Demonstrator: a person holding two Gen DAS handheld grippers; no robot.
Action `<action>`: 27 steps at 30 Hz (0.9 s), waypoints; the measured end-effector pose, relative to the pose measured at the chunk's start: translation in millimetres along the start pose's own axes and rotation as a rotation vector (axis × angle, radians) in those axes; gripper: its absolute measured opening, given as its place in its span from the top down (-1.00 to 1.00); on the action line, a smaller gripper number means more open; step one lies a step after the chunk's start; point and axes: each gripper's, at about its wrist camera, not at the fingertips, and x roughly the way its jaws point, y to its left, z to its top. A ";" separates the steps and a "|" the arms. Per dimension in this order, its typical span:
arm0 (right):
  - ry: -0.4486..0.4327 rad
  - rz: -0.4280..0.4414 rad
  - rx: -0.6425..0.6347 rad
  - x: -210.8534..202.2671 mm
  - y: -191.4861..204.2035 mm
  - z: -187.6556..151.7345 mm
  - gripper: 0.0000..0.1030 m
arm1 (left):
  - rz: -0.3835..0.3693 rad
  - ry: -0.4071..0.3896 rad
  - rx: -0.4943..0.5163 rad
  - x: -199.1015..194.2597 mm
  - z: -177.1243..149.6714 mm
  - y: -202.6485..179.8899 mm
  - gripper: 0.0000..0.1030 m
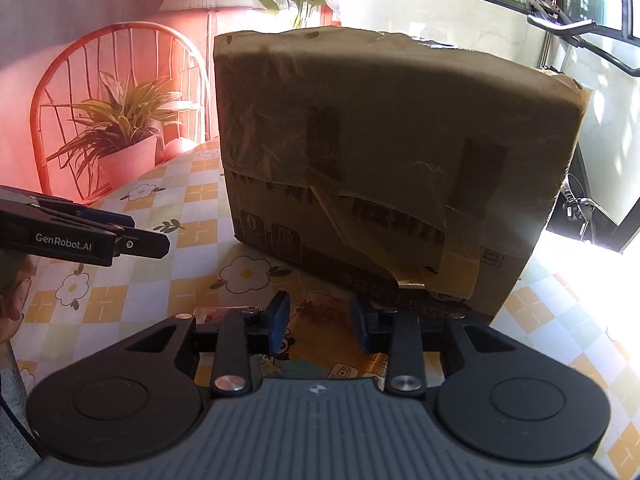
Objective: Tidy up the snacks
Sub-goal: 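Move both grippers back from the box toward the snack table, then grasp the small clear candy with the right gripper while the left grasps the red-labelled wrapped snack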
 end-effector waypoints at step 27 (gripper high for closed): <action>0.089 0.002 0.082 31.7 -19.6 -16.6 0.53 | -0.208 0.088 0.130 50.1 -23.9 -27.5 -0.11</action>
